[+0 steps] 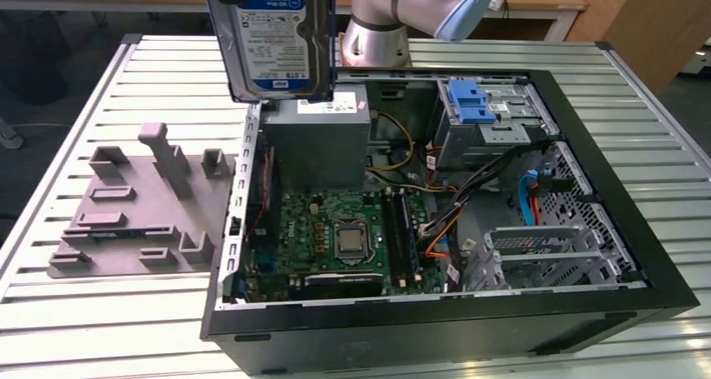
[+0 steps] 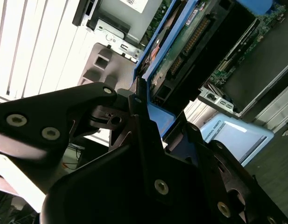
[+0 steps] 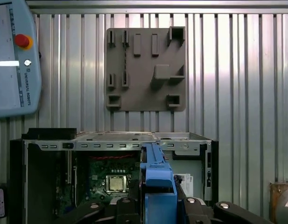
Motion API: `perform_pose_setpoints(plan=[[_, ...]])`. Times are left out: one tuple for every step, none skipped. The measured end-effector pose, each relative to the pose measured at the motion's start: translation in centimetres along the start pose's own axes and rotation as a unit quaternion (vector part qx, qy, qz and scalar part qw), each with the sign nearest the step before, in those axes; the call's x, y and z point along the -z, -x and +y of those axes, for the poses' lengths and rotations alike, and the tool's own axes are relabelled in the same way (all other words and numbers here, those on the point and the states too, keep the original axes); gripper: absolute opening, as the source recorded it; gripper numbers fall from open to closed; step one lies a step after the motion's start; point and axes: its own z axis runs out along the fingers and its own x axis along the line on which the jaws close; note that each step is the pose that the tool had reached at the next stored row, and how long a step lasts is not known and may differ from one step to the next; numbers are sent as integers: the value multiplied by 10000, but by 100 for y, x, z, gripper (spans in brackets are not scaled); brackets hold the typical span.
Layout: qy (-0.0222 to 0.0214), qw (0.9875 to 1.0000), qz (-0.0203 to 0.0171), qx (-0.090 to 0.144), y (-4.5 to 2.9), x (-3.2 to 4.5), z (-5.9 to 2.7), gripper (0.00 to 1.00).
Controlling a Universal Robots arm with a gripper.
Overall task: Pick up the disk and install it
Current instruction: 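Pick up the disk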
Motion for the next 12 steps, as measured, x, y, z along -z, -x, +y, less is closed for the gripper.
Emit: perform_pose_setpoints(plan=[[-2,10000,-2,0,-24,-7,-7,36],[-2,10000,-4,0,-44,-15,-21,36],[-3,10000,-5,0,-59,-24,-47,36],[-1,10000,-4,0,-69,-29,-77,36],[-1,10000,-4,0,-77,-36,-113,36],[-1,10000,-4,0,-83,-43,-153,36],[-1,10000,-4,0,-85,-50,-198,36],[-1,10000,-4,1,-86,-56,-244,36],[-2,10000,-5,0,-86,-62,-289,36],[-2,10000,-5,0,-85,-67,-338,36],[-2,10000,-5,0,-85,-72,-383,36],[-2,10000,-4,0,-84,-77,-428,36]])
